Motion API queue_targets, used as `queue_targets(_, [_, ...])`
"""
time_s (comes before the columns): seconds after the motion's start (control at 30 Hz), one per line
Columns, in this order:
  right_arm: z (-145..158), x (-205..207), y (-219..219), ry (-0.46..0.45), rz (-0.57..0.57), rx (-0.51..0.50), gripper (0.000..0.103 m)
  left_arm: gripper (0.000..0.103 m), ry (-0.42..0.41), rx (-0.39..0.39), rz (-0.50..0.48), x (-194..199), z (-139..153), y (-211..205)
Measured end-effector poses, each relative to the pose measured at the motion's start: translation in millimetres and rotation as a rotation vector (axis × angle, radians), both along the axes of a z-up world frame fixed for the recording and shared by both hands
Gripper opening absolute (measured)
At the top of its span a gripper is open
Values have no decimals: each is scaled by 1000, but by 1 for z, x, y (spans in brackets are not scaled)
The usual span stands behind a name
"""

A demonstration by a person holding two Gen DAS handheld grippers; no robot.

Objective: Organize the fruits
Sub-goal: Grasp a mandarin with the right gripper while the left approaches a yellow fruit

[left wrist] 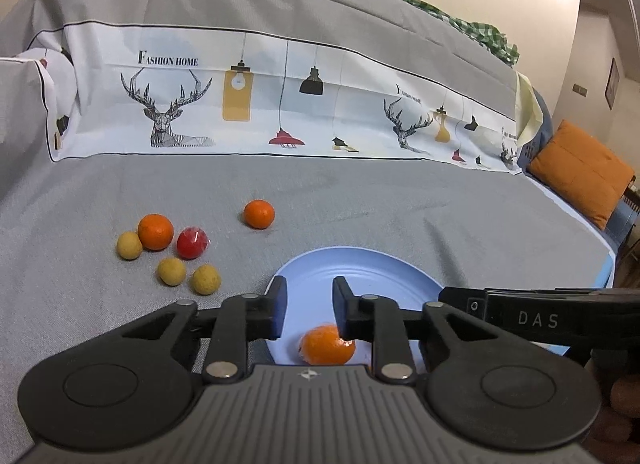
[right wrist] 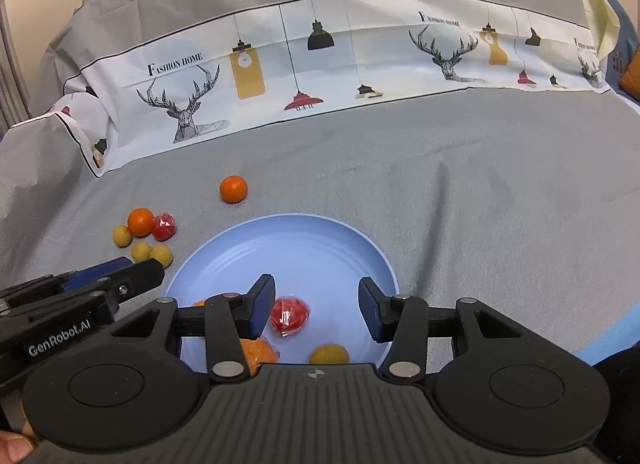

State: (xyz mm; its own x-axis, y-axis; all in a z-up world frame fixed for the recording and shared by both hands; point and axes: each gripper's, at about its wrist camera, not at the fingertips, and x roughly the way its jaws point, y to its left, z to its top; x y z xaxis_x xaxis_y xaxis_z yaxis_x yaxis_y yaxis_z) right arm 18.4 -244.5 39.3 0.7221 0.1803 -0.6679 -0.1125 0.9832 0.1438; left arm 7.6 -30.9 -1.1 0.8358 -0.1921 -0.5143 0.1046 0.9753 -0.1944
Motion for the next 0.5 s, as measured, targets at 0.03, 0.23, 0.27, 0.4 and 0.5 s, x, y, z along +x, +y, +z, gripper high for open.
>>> queue_targets(0.03, [0,0,0,-3,0,3,43,19,0,-5,0,0,1,1])
queue_targets(0.23, [5,0,-1,-26,14,48,16,11,-15,13,-5,-2,8,3])
queue_targets(0.27, [7,-1,-1,-31,15,58,14,11,-18,19,-3,-2,10,5])
queue_targets(0.4, [16,0,0,-52,28,98,12,11,-60,33,3,-6,32,18])
queue_targets(0.5, [23,0,0,-59,45,131,12,11,-109,100,-1,-4,47,30])
